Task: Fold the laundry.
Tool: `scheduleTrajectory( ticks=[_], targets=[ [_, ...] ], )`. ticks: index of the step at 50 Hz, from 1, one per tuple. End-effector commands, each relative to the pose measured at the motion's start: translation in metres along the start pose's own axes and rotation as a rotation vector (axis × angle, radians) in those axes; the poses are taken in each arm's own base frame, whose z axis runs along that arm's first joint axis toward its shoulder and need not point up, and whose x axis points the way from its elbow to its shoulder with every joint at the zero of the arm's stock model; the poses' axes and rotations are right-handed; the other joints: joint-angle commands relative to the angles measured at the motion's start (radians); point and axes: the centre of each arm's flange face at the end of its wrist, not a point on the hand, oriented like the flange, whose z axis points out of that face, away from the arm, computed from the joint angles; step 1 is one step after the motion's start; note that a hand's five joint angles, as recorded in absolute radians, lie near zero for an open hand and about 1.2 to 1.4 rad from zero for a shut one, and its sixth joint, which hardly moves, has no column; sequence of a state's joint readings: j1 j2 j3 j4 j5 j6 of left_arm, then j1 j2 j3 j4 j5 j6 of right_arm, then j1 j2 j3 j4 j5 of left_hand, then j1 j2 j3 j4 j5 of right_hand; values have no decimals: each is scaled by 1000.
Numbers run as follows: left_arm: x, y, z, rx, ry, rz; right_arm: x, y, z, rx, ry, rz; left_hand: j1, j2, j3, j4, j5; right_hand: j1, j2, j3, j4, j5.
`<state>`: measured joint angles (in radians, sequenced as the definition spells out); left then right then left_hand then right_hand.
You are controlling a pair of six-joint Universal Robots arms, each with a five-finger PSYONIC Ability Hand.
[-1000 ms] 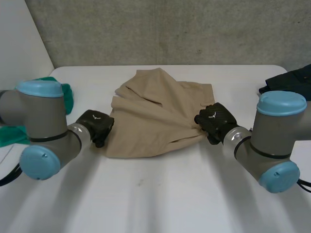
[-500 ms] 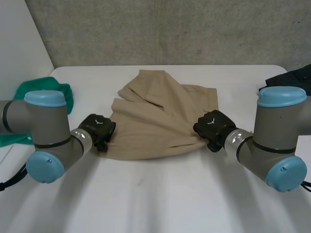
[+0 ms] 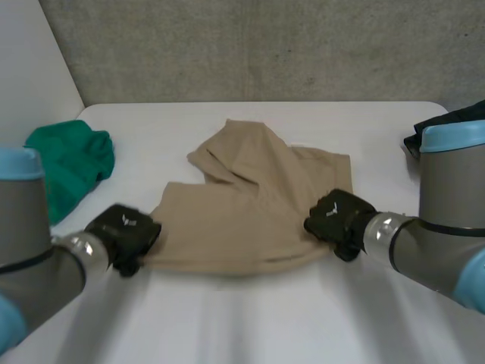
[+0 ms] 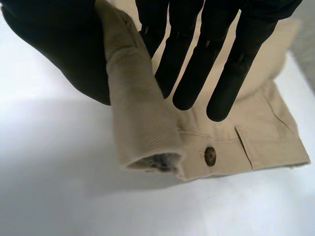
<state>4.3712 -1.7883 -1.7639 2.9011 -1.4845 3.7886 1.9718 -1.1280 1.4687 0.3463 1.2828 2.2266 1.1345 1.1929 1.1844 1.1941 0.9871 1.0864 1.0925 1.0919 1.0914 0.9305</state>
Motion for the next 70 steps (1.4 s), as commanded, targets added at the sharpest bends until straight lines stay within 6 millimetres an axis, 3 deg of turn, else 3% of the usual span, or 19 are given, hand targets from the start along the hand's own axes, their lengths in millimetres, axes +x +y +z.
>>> scheduleTrajectory(
  ticks=[1,5,9,12,16,18,20,21,24,28,35,41,46,51,58,65,68,69,70],
  targets=[
    [29,20,-52,-141,139,102,-28,11,-54,-179,-234,-120,262,203,212,202,235,177,171,172,172,159],
    [33,13,-56,-122,153,138,-26,12,-58,-176,-216,-135,262,203,212,202,235,236,230,230,231,217],
    [19,-12,-29,9,45,137,-13,13,-36,-150,-121,-85,262,203,212,202,235,292,286,286,287,273],
    [-5,-40,9,137,-90,121,5,13,-10,-149,-11,-36,262,203,212,202,235,310,304,304,305,291],
    [-61,-109,39,390,-350,66,68,-20,19,-29,306,-27,262,203,212,202,235,310,304,304,305,291],
    [-97,-157,23,593,-500,15,109,-59,17,134,527,-30,262,203,212,202,235,310,304,304,305,291],
    [-119,-184,6,729,-585,-30,139,-86,7,275,678,-20,262,203,212,202,235,310,304,304,305,291],
    [-139,-207,-16,866,-667,-67,162,-109,-5,420,799,-5,262,203,212,202,235,310,304,304,305,291],
    [-173,-235,-51,1089,-802,-154,194,-143,-33,699,990,0,262,203,212,202,235,310,304,304,305,291],
    [-184,-245,-66,1179,-840,-189,213,-159,-48,912,1102,-46,262,203,212,202,235,310,304,304,305,291],
    [-168,-215,-32,993,-742,-193,200,-153,-21,878,973,-65,262,203,212,202,235,310,304,304,305,291],
    [-133,-160,16,780,-626,-207,176,-121,29,750,819,-21,262,203,212,202,235,310,304,304,305,291],
    [-79,-107,53,598,-483,-202,131,-74,79,575,627,35,262,203,212,202,235,310,304,304,305,291],
    [-36,-63,78,449,-370,-189,82,-31,109,417,477,70,262,203,212,202,235,309,303,304,304,291],
    [-15,-32,86,342,-310,-194,45,8,119,252,401,133,262,203,212,202,235,-94,-100,-100,-99,-113],
    [-22,-34,72,348,-320,-205,48,21,105,137,465,302,262,203,212,202,235,-410,-416,-415,-415,-428],
    [-24,-35,66,348,-317,-204,49,22,98,124,473,353,262,203,212,202,235,-226,-232,-232,-231,-245],
    [-23,-35,62,348,-311,-206,49,22,93,127,468,374,262,203,212,202,235,220,214,214,215,201],
    [-23,-35,60,345,-306,-207,48,21,91,132,465,379,262,203,212,202,235,309,303,303,304,290]
  ],
)
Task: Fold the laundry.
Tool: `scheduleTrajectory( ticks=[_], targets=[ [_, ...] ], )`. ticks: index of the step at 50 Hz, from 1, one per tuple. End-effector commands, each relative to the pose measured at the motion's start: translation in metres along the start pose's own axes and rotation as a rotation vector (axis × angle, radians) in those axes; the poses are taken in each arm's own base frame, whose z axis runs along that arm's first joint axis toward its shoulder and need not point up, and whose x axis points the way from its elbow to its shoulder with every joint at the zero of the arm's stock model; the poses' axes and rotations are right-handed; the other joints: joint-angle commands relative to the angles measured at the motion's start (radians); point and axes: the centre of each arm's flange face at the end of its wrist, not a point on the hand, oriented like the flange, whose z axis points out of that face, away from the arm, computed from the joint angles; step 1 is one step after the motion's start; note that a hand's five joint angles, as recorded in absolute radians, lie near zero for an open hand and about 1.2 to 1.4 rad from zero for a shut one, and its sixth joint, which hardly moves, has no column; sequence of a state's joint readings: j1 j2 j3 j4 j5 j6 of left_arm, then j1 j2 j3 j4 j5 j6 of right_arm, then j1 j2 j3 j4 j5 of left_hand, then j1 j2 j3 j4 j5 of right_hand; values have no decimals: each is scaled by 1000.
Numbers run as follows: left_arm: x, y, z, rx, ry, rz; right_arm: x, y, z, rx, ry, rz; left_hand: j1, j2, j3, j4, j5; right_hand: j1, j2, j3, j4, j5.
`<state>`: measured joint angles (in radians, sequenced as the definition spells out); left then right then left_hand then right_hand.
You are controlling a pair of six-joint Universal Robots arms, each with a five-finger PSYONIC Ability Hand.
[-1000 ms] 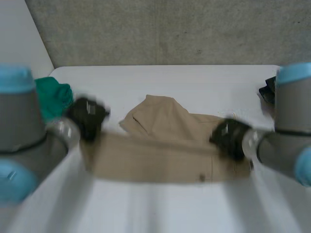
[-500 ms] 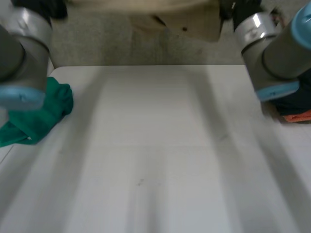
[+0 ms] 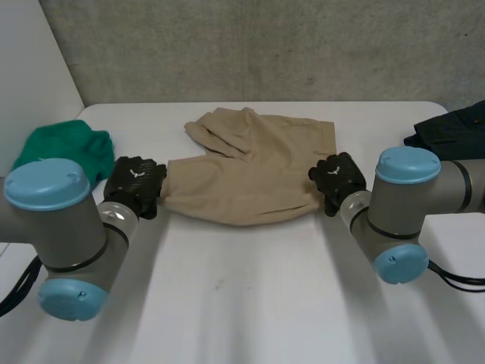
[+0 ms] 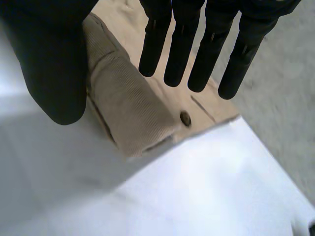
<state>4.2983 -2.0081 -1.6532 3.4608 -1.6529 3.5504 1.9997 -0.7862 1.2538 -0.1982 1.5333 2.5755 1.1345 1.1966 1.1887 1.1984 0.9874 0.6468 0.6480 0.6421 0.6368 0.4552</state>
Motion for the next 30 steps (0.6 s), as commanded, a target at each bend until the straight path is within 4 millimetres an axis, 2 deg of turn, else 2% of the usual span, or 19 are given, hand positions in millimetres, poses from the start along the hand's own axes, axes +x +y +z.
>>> scheduleTrajectory(
  ticks=[1,5,13,14,17,18,21,22,25,28,29,30],
  targets=[
    [-7,-11,-14,2,9,-5,11,-6,-17,-35,35,108,262,200,208,198,234,749,748,754,759,767],
    [-4,-9,-31,-52,54,5,16,-16,-30,2,44,84,262,200,208,198,234,749,748,754,759,767],
    [1,-1,-84,-222,164,37,14,-23,-68,-59,-23,-50,262,200,208,198,234,749,748,754,759,767],
    [2,0,-95,-251,188,50,13,-23,-76,-85,-47,-82,262,200,208,198,234,749,748,754,759,767],
    [4,3,-112,-298,228,79,13,-21,-91,-141,-88,-141,262,200,208,198,234,749,748,754,759,767],
    [6,7,-125,-340,267,114,13,-19,-103,-187,-124,-178,262,200,208,198,234,749,748,754,759,767],
    [10,13,-144,-408,330,173,11,-14,-125,-274,-201,-233,262,200,208,198,234,749,748,754,759,767],
    [12,17,-155,-449,370,210,11,-9,-140,-340,-257,-261,262,200,208,198,234,749,748,754,759,767],
    [14,20,-174,-512,438,260,9,0,-166,-445,-364,-301,262,200,208,198,234,749,748,754,759,767],
    [15,17,-181,-529,462,268,7,1,-171,-439,-402,-317,262,200,208,198,234,749,748,754,759,767],
    [14,12,-177,-502,454,262,7,-2,-169,-401,-400,-314,125,63,71,62,98,749,748,754,759,767],
    [13,9,-173,-481,445,257,6,-3,-167,-382,-397,-311,-146,-208,-200,-210,-174,749,748,754,759,767]
  ],
)
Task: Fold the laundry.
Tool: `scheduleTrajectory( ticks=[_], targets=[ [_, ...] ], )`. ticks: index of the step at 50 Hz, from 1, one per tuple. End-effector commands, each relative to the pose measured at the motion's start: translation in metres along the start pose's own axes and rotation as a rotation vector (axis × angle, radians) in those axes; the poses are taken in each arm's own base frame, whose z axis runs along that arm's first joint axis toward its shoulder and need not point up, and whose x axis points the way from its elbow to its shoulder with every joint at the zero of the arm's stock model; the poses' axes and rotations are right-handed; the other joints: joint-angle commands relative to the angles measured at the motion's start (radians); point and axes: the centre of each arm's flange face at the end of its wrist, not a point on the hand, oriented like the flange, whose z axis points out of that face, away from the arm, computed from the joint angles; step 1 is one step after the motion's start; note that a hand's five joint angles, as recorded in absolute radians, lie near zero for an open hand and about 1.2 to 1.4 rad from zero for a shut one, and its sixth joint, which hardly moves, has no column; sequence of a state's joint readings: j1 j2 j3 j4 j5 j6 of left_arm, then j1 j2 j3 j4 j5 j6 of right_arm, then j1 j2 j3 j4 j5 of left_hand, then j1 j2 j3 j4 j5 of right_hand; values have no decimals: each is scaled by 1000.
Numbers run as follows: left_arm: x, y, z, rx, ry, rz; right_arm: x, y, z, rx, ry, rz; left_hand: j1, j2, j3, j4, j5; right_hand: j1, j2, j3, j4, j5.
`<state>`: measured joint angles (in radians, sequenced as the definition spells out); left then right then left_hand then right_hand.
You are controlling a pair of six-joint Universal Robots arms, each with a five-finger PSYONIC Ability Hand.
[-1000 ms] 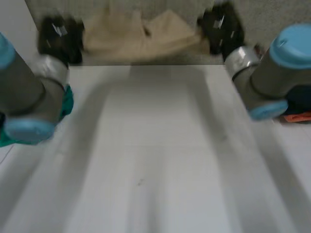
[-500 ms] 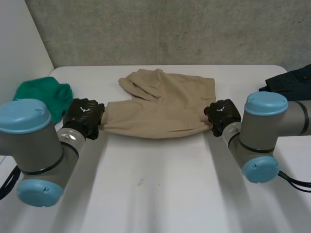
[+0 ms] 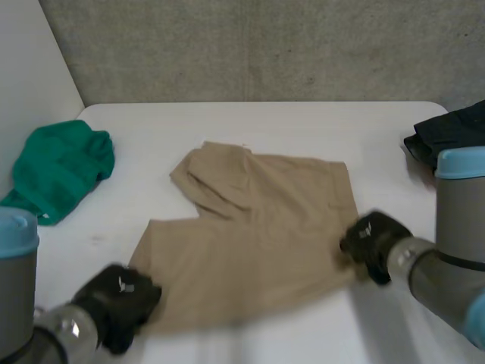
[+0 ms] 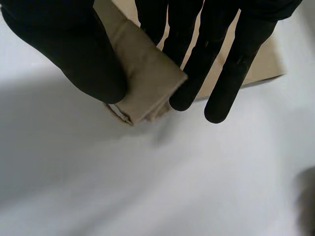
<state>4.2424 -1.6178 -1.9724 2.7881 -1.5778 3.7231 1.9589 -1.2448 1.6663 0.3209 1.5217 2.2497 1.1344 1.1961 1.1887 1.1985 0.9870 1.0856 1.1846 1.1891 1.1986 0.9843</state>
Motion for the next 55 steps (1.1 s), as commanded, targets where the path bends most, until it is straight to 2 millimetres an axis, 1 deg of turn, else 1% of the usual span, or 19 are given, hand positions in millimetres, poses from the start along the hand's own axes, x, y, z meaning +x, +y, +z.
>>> scheduleTrajectory(
  ticks=[1,3,6,7,10,11,14,18,22,25,28,33,41,42,43,45,46,50,55],
  targets=[
    [1,-7,-10,10,30,39,-9,6,-13,9,-87,-44,-463,-524,-517,-527,-490,311,212,207,198,237],
    [-11,-21,-4,85,-27,30,-8,4,-8,40,-71,-30,-960,-1022,-1014,-1024,-987,311,212,207,198,237],
    [-29,-40,4,183,-102,9,-8,3,-3,53,-57,-9,-960,-1022,-1014,-1024,-987,311,212,207,198,237],
    [-41,-53,10,245,-147,-5,-8,3,1,59,-52,5,-960,-1022,-1014,-1024,-987,311,212,207,198,237],
    [-61,-71,26,327,-202,-31,-9,2,5,68,-45,29,-960,-1022,-1014,-1024,-987,311,212,207,198,237],
    [-72,-82,37,370,-220,-51,-10,2,8,72,-41,43,-960,-1022,-1014,-1024,-987,311,212,207,198,237],
    [-85,-95,62,418,-214,-72,-11,1,11,85,-32,62,-778,-840,-832,-842,-805,311,212,207,198,237],
    [-103,-111,111,454,-142,-83,-14,-1,16,112,-14,76,-578,-640,-632,-642,-605,311,212,207,198,237],
    [-113,-114,151,444,-100,-82,-15,-1,19,121,-3,80,-534,-595,-588,-598,-561,311,212,207,198,237],
    [-117,-114,177,437,-80,-76,-15,-1,21,126,5,80,-422,-484,-477,-486,-449,311,212,207,198,237],
    [-117,-112,193,428,-66,-61,-14,0,22,122,13,85,-395,-457,-450,-460,-423,311,212,207,198,237],
    [-116,-108,211,415,-69,-33,-13,3,23,114,13,92,-357,-419,-412,-422,-385,311,212,207,198,237],
    [-113,-106,222,424,-66,-28,-13,3,24,117,18,94,-319,-381,-374,-383,-346,311,212,207,198,237],
    [-111,-106,223,427,-63,-28,-13,3,24,117,18,92,-264,-326,-318,-328,-291,311,212,207,198,237],
    [-109,-106,225,431,-63,-32,-12,3,24,118,20,92,7,-55,-47,-57,-20,311,212,207,198,237],
    [-110,-106,226,432,-70,-35,-12,3,24,119,21,94,235,173,180,171,208,311,212,207,198,237],
    [-110,-106,225,429,-74,-37,-12,3,23,119,21,94,262,200,207,198,234,311,212,207,198,237],
    [-118,-101,222,382,-148,-52,-12,3,23,121,23,92,262,200,208,198,235,311,212,207,198,237],
    [-144,-82,217,246,-337,-52,-13,1,23,124,24,89,262,200,208,198,235,311,212,207,198,237]
  ],
)
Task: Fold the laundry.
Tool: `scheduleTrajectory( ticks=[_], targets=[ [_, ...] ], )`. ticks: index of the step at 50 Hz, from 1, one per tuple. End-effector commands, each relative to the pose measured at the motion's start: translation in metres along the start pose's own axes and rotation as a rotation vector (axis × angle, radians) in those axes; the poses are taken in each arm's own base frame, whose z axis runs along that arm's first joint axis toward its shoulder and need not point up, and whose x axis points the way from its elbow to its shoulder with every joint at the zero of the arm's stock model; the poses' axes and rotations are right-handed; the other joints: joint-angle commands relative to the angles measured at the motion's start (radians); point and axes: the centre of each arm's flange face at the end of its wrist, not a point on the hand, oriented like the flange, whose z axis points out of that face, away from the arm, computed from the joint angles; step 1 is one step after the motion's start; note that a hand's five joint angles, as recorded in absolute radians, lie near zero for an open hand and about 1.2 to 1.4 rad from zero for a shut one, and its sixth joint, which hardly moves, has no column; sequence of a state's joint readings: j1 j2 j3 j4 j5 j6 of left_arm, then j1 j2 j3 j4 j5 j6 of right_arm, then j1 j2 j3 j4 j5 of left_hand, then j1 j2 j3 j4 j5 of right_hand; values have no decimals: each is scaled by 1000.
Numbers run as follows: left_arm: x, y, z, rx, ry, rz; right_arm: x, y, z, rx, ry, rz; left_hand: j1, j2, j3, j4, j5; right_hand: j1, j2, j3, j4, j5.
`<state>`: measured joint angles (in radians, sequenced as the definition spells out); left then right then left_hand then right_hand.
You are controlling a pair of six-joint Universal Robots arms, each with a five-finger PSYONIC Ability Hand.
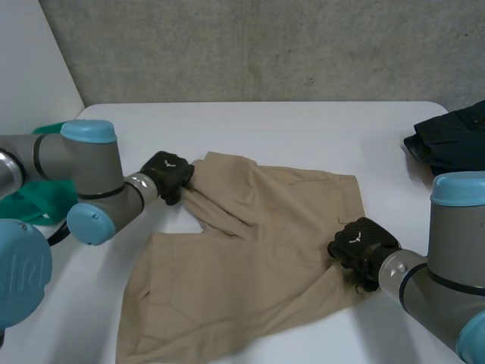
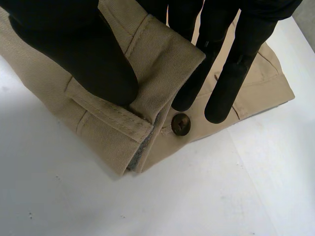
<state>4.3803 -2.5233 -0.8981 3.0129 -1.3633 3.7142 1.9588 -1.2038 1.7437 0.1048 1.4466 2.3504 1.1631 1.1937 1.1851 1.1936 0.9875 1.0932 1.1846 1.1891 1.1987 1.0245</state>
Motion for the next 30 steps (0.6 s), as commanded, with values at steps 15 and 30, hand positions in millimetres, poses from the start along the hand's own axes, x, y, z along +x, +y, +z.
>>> scheduleTrajectory(
  ticks=[15,30],
  targets=[
    [-23,-3,-36,-114,-202,56,-6,-4,-2,7,-3,-17,-574,-605,-596,-605,-573,303,212,207,198,197],
    [-16,3,-39,-95,-135,-20,-8,-2,-3,1,-8,-16,-480,-511,-502,-510,-479,303,212,207,198,197]
  ],
)
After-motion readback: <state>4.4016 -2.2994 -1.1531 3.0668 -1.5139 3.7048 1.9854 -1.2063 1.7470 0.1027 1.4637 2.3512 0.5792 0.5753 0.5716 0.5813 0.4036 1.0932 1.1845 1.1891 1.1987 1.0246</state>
